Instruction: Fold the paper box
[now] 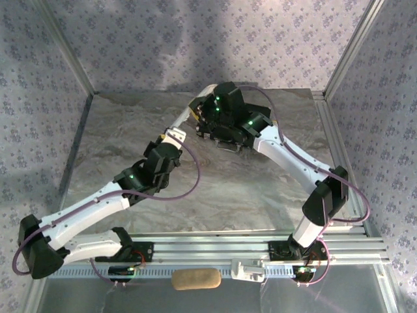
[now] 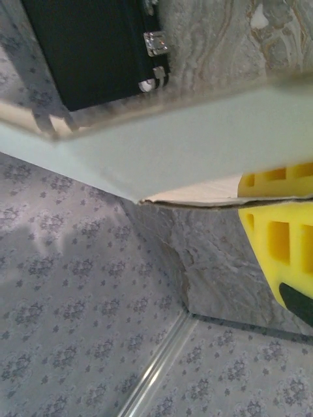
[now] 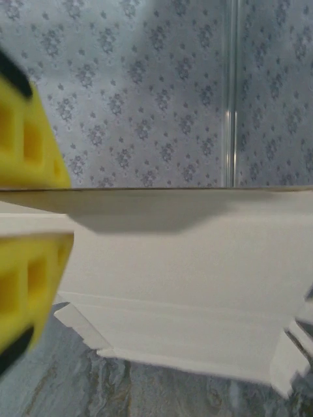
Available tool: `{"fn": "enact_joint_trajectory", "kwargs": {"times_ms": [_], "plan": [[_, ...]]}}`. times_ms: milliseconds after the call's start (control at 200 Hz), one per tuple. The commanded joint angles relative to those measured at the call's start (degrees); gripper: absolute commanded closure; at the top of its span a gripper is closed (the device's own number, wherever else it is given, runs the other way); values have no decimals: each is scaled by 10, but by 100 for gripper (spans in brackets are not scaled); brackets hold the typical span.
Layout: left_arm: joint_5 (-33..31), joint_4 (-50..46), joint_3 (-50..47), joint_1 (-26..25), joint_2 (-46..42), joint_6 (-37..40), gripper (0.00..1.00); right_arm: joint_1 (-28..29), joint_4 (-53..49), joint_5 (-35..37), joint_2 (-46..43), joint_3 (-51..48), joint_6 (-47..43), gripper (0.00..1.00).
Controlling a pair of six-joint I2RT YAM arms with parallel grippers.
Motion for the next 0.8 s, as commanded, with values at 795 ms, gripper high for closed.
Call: {"fn": "enact_joint_trajectory", "kwargs": {"times_ms": [795], "plan": [[688,-309,242,228,128,-145,100,-89,-144,112,-368,-181,-233,27]]}}
